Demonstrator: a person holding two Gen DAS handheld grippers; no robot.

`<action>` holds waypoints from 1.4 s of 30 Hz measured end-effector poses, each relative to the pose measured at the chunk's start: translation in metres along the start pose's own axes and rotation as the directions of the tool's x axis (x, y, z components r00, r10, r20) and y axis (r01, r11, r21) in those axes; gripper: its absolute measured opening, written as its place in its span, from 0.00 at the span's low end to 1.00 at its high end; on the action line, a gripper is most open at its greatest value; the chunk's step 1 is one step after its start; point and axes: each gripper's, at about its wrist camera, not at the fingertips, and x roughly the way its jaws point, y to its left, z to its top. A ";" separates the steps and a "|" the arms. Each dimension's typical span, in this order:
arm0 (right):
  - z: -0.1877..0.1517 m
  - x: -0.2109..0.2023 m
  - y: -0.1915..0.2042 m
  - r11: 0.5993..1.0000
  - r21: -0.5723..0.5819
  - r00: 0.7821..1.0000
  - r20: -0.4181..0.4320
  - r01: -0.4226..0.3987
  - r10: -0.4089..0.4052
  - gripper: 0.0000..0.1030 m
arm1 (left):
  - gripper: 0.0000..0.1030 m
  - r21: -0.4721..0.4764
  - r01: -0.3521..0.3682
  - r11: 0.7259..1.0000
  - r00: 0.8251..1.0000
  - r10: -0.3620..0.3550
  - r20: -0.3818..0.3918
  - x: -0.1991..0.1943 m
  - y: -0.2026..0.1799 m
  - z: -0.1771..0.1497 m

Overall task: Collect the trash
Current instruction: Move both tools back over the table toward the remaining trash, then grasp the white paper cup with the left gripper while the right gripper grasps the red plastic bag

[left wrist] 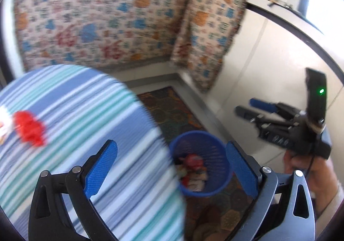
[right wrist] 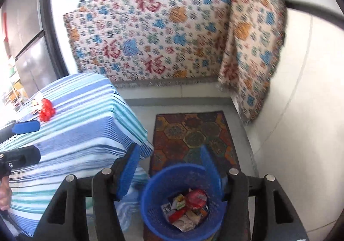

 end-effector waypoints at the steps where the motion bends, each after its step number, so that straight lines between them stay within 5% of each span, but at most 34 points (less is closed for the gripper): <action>1: 0.004 0.000 0.013 1.000 -0.017 1.000 0.013 -0.013 0.014 0.62 | 0.98 -0.023 -0.033 0.999 0.999 0.033 0.002 -0.011 0.017 -0.007; 5: 0.016 0.010 0.075 0.991 -0.096 0.995 0.012 -0.093 0.095 0.62 | 0.98 -0.090 -0.176 0.980 0.984 0.174 -0.030 -0.040 0.090 -0.033; 11: 0.017 0.036 0.175 0.948 -0.237 0.977 -0.073 -0.213 0.201 0.62 | 0.98 -0.149 -0.368 0.918 0.930 0.361 -0.070 -0.059 0.190 -0.070; 20: -0.004 0.085 0.264 0.890 -0.353 0.947 -0.241 -0.287 0.210 0.63 | 0.99 -0.191 -0.434 0.880 0.899 0.408 -0.161 -0.041 0.279 -0.092; 27: 0.007 0.105 0.286 0.873 -0.354 0.934 -0.248 -0.336 0.259 0.68 | 1.00 -0.146 -0.392 0.908 0.916 0.371 -0.150 -0.025 0.300 -0.073; 35: 0.029 0.132 0.311 0.859 -0.360 0.923 -0.260 -0.365 0.283 0.81 | 1.00 0.012 -0.248 0.969 0.958 0.247 -0.144 0.001 0.323 -0.036; 42: 0.043 0.153 0.330 0.849 -0.367 0.916 -0.273 -0.381 0.293 0.88 | 1.00 0.092 -0.173 0.981 0.971 0.185 -0.149 0.023 0.337 -0.009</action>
